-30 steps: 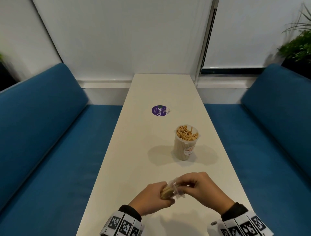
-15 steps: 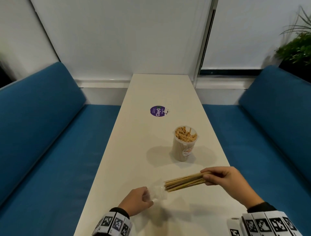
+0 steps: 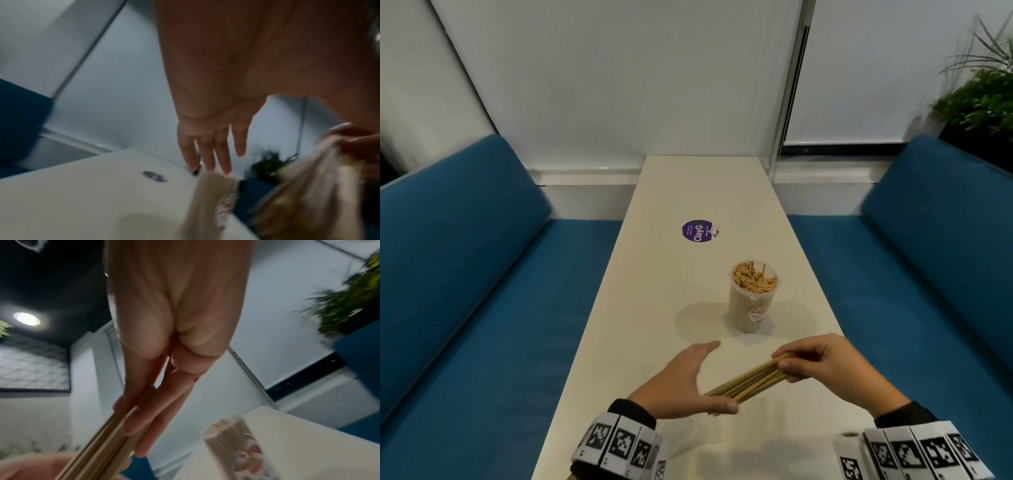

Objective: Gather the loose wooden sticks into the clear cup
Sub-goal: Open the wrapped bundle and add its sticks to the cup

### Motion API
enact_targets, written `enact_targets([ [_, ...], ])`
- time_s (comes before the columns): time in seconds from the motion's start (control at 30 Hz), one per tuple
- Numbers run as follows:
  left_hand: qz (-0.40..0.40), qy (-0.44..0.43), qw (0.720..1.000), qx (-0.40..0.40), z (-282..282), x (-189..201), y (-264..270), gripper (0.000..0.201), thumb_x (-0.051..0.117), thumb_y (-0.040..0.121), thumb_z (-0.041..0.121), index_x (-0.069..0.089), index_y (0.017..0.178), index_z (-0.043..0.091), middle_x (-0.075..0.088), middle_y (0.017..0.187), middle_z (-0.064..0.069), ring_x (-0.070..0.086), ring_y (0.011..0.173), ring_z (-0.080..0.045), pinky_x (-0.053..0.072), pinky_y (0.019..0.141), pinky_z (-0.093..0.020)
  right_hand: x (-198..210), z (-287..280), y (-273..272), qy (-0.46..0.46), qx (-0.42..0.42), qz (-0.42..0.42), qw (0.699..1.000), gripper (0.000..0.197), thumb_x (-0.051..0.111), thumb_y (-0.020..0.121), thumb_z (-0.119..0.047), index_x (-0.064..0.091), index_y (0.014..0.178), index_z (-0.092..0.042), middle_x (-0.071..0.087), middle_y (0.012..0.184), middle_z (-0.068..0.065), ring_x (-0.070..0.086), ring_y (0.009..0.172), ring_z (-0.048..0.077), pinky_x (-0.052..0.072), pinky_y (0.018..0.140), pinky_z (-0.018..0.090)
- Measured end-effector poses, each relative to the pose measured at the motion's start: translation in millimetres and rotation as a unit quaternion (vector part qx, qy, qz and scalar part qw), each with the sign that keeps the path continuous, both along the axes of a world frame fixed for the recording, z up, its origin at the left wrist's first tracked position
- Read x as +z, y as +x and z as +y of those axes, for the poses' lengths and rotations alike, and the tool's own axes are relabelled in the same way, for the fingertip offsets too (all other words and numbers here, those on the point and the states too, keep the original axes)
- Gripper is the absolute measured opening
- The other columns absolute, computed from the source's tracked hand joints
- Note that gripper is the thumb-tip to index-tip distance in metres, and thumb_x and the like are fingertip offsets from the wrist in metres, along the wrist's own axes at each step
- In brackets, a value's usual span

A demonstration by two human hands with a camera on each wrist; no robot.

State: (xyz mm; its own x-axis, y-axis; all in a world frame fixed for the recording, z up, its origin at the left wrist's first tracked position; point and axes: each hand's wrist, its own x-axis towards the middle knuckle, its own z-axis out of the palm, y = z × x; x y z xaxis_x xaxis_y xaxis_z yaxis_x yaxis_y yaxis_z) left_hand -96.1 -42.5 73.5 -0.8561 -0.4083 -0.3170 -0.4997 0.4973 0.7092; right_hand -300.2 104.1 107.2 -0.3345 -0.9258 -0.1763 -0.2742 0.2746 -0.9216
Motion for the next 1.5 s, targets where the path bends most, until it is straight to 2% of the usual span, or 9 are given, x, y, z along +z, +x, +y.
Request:
enact_targets([
  [0.17,0.023,0.035,0.998,-0.051,21.3,20.6,-19.3,0.048,0.068,0.078,0.047,0.051,0.116,0.023,0.065,0.109,0.002,0.062,0.092,-0.01,0.051,0.089,-0.032,18.5,-19.5,20.2,-0.018,0.07,0.012,0.997,0.014,0.069,0.079,-0.014,0.074,0.089,-0.021,0.075,0.082,0.002,0.071,0.076,0.016,0.056,0.071,0.022],
  [0.4,0.141,0.105,0.983,0.055,25.0,20.9,-27.4,0.011,0.059,0.088,0.039,0.058,0.088,0.027,0.051,0.062,0.011,0.045,0.05,-0.001,0.041,0.054,-0.018,11.6,-32.4,31.3,-0.068,-0.001,0.021,0.997,0.057,0.072,0.07,-0.049,0.048,0.122,-0.047,0.063,0.105,-0.014,0.06,0.091,0.003,0.053,0.073,0.022],
  [0.5,0.153,0.1,0.982,0.057,23.9,23.4,-40.4,0.013,0.059,0.089,0.035,0.062,0.096,0.025,0.054,0.061,0.012,0.045,0.048,0.001,0.039,0.053,-0.016,4.9,-41.0,44.0,-0.055,-0.055,-0.058,0.995,0.047,0.07,0.07,-0.05,0.057,0.109,-0.029,0.064,0.093,-0.009,0.064,0.08,0.002,0.049,0.065,0.014],
  [0.6,0.128,0.094,0.986,0.044,19.5,25.6,-55.4,0.004,0.059,0.088,0.033,0.057,0.085,0.031,0.056,0.068,0.008,0.048,0.052,-0.004,0.043,0.052,-0.019,-1.0,-49.9,41.1,-0.089,-0.123,-0.095,0.984,0.045,0.069,0.067,-0.047,0.061,0.083,-0.005,0.059,0.067,-0.001,0.06,0.064,0.009,0.048,0.061,0.016],
  [0.7,0.115,0.091,0.988,0.039,10.7,29.0,-71.2,0.028,0.062,0.085,0.028,0.054,0.112,0.03,0.062,0.086,0.005,0.053,0.059,-0.005,0.046,0.052,-0.017,1.0,-55.8,29.3,-0.108,-0.151,-0.09,0.978,0.036,0.072,0.076,-0.033,0.061,0.08,0.001,0.06,0.065,0.005,0.06,0.059,0.012,0.048,0.055,0.021],
  [0.97,0.149,0.045,0.987,0.026,-34.1,32.2,-126.8,0.065,0.075,0.074,0.037,0.037,0.127,0.031,0.058,0.115,0.008,0.06,0.096,-0.006,0.052,0.082,-0.019,19.5,-87.3,-26.4,-0.16,-0.203,0.051,0.965,0.021,0.069,0.082,-0.015,0.058,0.066,-0.006,0.059,0.057,0.002,0.056,0.051,0.006,0.044,0.047,0.014],
  [1.2,0.132,-0.228,0.964,0.02,-78.2,15.1,-161.0,0.07,0.061,0.079,0.055,0.037,0.135,0.022,0.041,0.133,0.006,0.038,0.121,-0.011,0.03,0.102,-0.022,29.2,-115.9,-105.5,-0.212,-0.334,0.184,0.9,0.033,0.067,0.084,-0.017,0.049,0.061,0.0,0.048,0.052,0.003,0.042,0.047,0.008,0.038,0.048,0.015],
  [1.4,0.081,-0.296,0.95,-0.065,-73.9,-23.7,-179.2,0.071,0.045,0.091,0.05,0.021,0.147,0.015,0.019,0.154,0.002,0.013,0.143,-0.017,0.009,0.118,-0.03,7.2,-144.9,-122.6,-0.184,-0.308,0.225,0.906,0.031,0.066,0.085,-0.021,0.05,0.061,-0.006,0.053,0.054,0.006,0.045,0.048,0.009,0.041,0.05,0.019],
  [1.5,0.087,-0.286,0.951,-0.079,-75.1,-37.9,-174.5,0.059,0.039,0.089,0.049,0.044,0.137,0.015,0.044,0.141,0.003,0.04,0.133,-0.016,0.028,0.111,-0.026,-2.4,-150.7,-127.8,-0.166,-0.303,0.217,0.913,0.032,0.066,0.085,-0.02,0.05,0.062,-0.005,0.053,0.055,0.006,0.045,0.049,0.012,0.041,0.05,0.019],
])
